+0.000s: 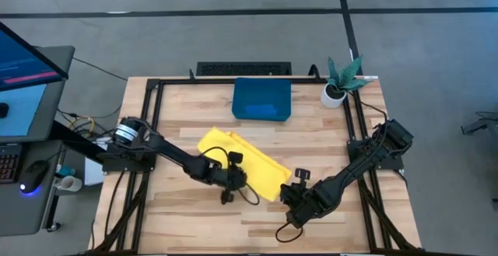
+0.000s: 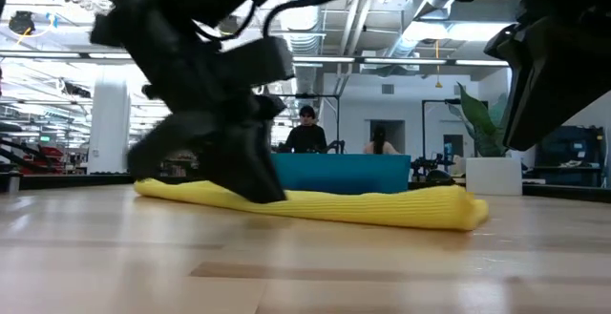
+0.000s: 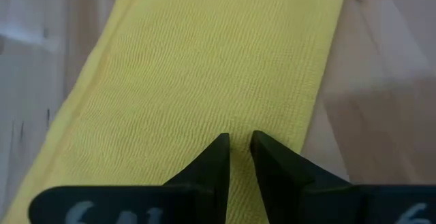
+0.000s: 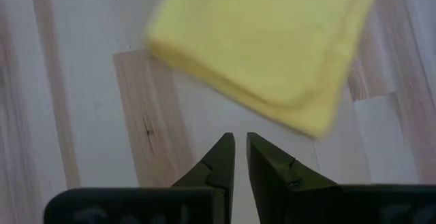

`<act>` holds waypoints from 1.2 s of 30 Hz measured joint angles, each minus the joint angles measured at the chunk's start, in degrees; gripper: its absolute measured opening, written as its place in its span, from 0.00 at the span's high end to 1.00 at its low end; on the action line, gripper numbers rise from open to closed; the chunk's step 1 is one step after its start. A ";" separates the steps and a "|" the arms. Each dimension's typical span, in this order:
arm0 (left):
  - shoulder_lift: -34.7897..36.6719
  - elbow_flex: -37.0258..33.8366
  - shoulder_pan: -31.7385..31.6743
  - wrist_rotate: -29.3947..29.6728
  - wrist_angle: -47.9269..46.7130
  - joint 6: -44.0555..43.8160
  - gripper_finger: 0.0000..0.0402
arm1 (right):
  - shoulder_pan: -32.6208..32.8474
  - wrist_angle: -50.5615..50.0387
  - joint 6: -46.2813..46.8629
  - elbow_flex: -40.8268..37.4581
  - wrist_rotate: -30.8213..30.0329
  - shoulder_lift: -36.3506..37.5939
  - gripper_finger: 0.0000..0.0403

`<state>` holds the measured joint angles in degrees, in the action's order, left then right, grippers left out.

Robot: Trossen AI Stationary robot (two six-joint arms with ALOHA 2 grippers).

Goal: Roll microfiber towels into tight, uniform cylinder then place into a basket
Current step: Roll the yellow microfiber cloth

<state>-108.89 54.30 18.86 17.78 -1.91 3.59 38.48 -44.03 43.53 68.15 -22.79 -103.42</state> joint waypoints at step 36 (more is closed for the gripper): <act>12.00 -0.27 11.30 3.53 -8.17 0.05 0.80 | -4.20 17.62 -32.00 -0.03 -0.93 -0.16 0.58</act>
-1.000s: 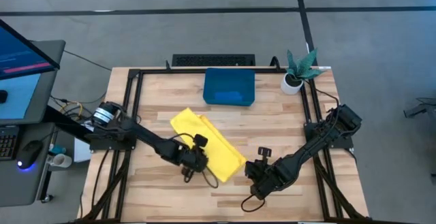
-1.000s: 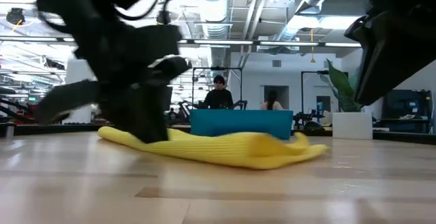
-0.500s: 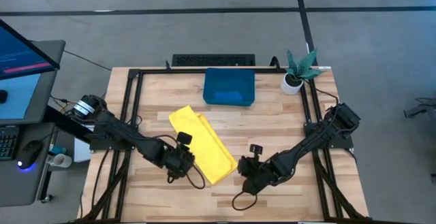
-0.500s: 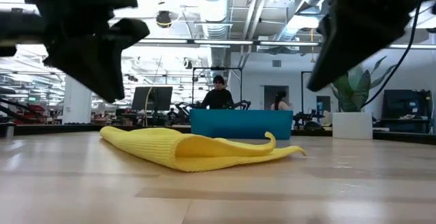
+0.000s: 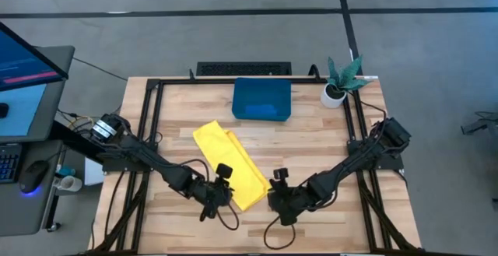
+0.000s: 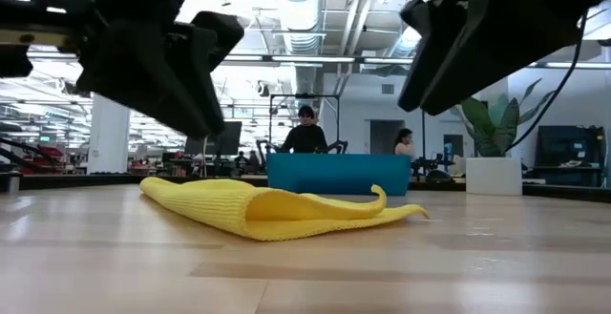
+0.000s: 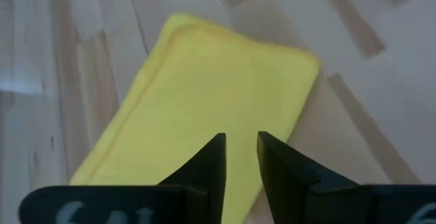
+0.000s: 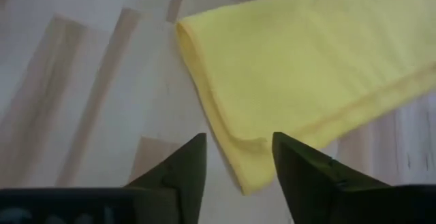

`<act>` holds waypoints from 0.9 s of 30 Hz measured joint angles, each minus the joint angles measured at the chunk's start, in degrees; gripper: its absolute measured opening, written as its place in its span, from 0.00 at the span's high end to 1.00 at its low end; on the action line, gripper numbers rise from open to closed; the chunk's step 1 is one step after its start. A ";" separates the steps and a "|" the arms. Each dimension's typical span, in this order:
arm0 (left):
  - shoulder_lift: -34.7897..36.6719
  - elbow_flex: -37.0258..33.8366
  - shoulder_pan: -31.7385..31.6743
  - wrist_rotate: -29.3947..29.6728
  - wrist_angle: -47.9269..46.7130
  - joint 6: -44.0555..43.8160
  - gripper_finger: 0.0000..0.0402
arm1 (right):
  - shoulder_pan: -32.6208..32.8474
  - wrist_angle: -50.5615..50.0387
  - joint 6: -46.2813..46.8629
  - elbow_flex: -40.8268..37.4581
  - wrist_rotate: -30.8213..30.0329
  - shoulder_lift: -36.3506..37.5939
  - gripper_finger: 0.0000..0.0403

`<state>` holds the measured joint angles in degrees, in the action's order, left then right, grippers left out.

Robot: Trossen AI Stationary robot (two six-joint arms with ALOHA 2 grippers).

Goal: Roll microfiber towels into tight, uniform cylinder then place into a basket
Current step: Roll the yellow microfiber cloth

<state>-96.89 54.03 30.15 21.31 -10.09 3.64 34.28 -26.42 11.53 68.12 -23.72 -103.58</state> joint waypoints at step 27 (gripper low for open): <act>-12.00 0.03 -3.65 -15.34 16.71 4.19 0.55 | -4.76 3.77 -10.34 0.87 3.07 -11.54 0.51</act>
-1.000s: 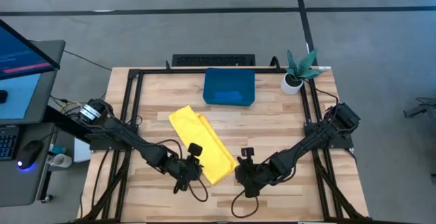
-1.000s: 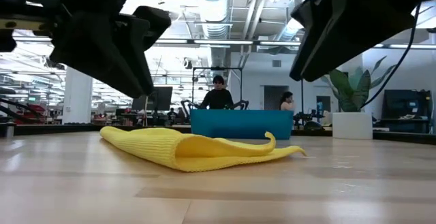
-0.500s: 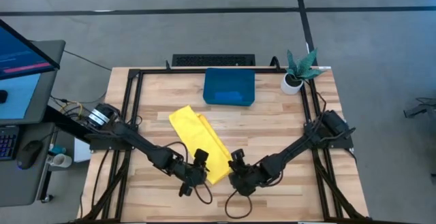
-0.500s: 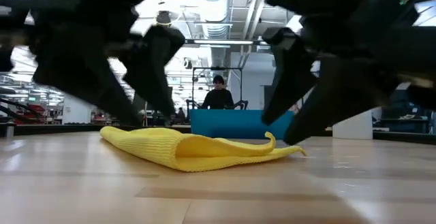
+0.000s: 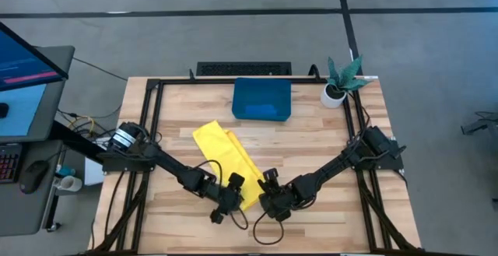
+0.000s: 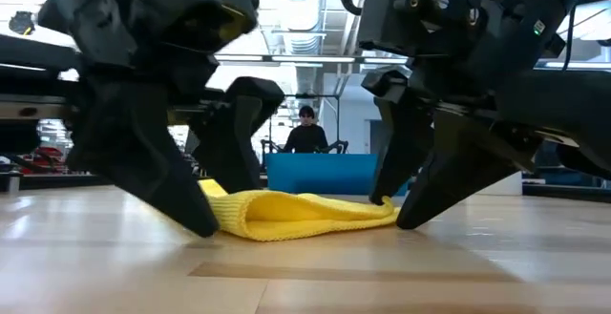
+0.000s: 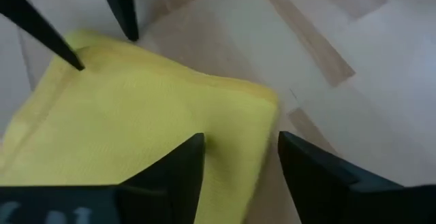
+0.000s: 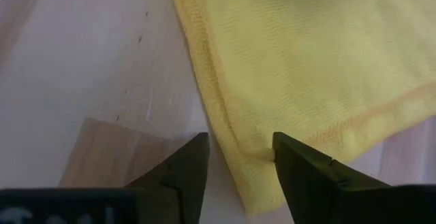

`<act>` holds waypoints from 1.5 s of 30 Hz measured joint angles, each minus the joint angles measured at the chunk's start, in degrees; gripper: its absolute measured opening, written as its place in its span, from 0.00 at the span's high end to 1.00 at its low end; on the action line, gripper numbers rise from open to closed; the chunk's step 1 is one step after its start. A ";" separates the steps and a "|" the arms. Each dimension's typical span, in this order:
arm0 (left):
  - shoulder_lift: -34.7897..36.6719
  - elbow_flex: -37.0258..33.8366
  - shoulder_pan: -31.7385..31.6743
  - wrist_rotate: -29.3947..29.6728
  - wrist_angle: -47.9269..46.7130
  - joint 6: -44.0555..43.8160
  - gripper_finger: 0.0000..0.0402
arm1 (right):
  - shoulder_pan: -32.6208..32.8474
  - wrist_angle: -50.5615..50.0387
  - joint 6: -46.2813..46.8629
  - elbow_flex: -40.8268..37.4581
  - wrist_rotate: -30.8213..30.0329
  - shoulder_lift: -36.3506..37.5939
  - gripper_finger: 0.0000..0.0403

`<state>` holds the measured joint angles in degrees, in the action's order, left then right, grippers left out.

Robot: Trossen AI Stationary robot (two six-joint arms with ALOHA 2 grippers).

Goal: Roll microfiber towels into tight, uniform cylinder then place into a basket
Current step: Roll the yellow microfiber cloth

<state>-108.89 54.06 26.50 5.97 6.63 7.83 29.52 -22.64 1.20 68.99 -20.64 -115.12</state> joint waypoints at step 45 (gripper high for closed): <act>9.96 -0.15 1.75 7.71 -7.43 -5.52 0.99 | 5.95 -20.37 10.40 14.93 -6.54 -0.69 1.00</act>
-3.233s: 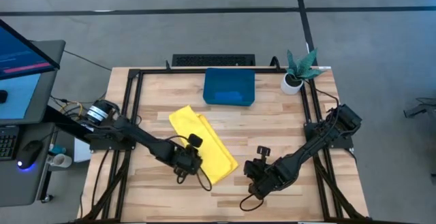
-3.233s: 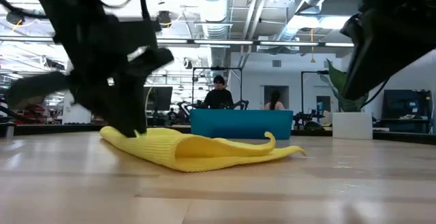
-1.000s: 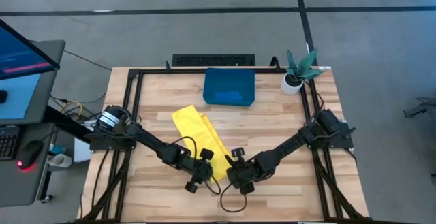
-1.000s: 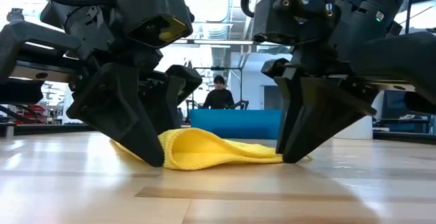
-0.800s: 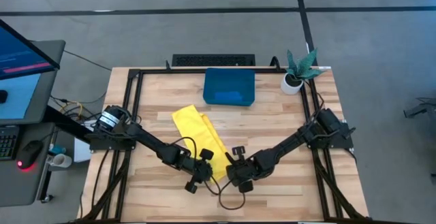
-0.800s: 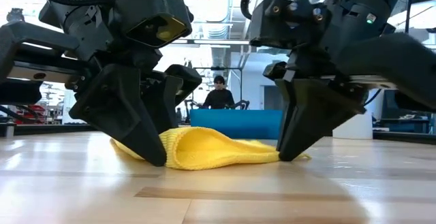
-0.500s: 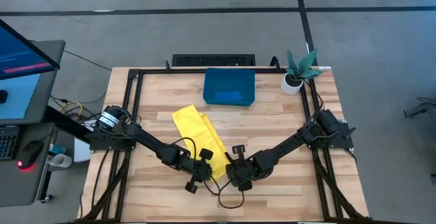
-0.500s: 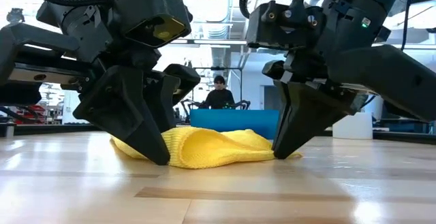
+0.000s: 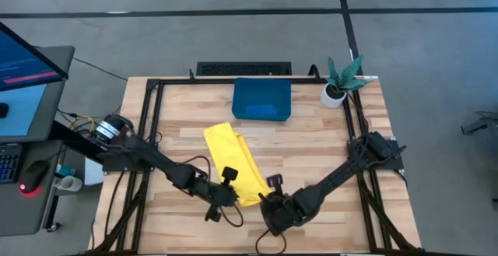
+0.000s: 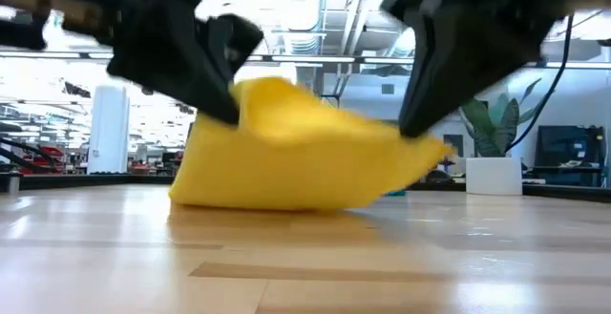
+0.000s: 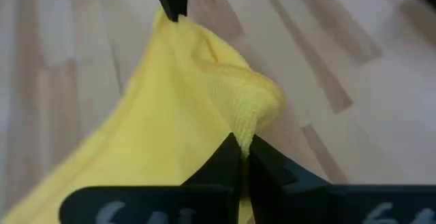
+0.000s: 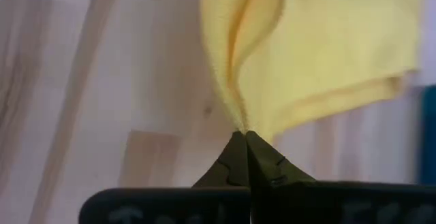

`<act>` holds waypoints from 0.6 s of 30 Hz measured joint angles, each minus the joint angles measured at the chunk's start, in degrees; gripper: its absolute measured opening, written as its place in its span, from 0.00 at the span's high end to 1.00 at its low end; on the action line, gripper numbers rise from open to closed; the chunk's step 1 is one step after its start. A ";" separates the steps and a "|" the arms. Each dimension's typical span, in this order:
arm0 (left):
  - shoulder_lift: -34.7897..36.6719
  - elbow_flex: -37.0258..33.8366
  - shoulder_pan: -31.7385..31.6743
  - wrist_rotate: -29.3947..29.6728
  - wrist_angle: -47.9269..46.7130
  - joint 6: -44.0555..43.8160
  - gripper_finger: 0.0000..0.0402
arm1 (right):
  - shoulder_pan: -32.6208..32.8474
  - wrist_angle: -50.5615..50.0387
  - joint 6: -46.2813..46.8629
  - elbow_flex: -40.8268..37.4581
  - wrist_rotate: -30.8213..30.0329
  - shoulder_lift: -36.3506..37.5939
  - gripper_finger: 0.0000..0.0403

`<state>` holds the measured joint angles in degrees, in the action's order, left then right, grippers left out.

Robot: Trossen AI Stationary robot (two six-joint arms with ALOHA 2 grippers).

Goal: Roll microfiber towels into tight, uniform cylinder then place into a basket
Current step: Roll the yellow microfiber cloth

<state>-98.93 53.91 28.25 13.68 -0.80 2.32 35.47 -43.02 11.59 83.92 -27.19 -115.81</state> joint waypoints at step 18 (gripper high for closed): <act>18.36 0.13 1.81 8.34 -5.07 1.77 0.99 | 1.98 -26.35 6.47 23.88 -20.95 0.22 1.00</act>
<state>-80.58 54.04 30.06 22.02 -5.88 4.08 37.44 -69.37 18.06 107.79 -48.14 -115.59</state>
